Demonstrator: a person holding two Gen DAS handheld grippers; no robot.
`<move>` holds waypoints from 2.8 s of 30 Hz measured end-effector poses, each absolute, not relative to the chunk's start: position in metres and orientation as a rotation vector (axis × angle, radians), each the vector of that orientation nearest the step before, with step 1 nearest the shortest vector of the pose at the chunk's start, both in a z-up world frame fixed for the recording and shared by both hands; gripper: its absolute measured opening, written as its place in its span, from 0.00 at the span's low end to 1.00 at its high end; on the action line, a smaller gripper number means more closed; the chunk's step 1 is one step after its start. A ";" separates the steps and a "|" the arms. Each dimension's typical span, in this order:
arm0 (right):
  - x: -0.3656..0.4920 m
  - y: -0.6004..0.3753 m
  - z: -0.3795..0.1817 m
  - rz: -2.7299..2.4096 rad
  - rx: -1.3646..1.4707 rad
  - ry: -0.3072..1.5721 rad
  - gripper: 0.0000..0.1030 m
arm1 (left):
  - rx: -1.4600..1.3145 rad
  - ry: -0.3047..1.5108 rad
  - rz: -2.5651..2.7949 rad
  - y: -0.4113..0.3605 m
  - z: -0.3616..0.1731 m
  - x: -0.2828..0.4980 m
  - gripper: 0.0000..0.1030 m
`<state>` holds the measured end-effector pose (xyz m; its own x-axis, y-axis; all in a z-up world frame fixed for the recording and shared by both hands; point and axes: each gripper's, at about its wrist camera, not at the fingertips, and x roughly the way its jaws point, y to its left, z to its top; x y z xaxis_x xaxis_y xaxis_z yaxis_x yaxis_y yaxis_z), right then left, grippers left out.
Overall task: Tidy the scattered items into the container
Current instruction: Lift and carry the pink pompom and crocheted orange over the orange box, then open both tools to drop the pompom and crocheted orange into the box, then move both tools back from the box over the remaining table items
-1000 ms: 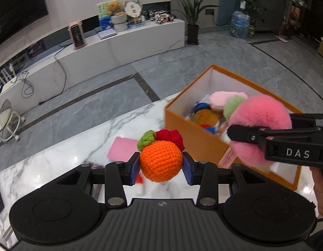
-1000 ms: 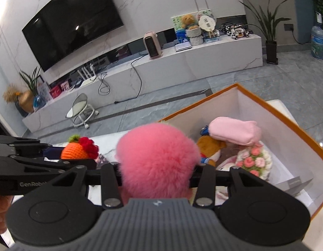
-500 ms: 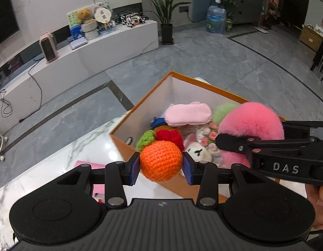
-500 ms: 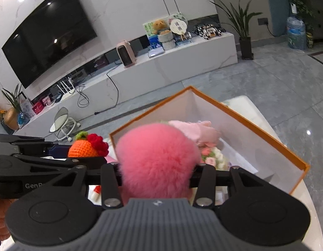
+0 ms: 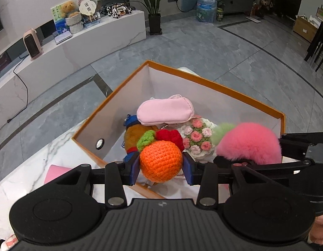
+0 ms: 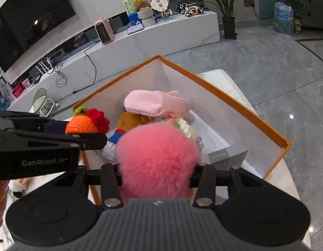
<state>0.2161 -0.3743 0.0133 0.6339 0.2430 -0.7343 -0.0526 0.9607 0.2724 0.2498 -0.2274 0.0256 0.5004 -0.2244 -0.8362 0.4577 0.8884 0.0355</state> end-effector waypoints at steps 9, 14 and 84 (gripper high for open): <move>0.229 -0.380 0.012 0.135 0.206 0.821 0.46 | 0.223 0.975 -0.409 -0.231 0.016 0.260 0.46; 0.234 -0.383 0.013 0.100 0.213 0.816 0.46 | 0.212 0.987 -0.413 -0.229 0.012 0.265 0.47; 0.224 -0.313 0.048 0.102 0.162 0.762 0.59 | 0.213 0.960 -0.413 -0.152 0.040 0.218 0.55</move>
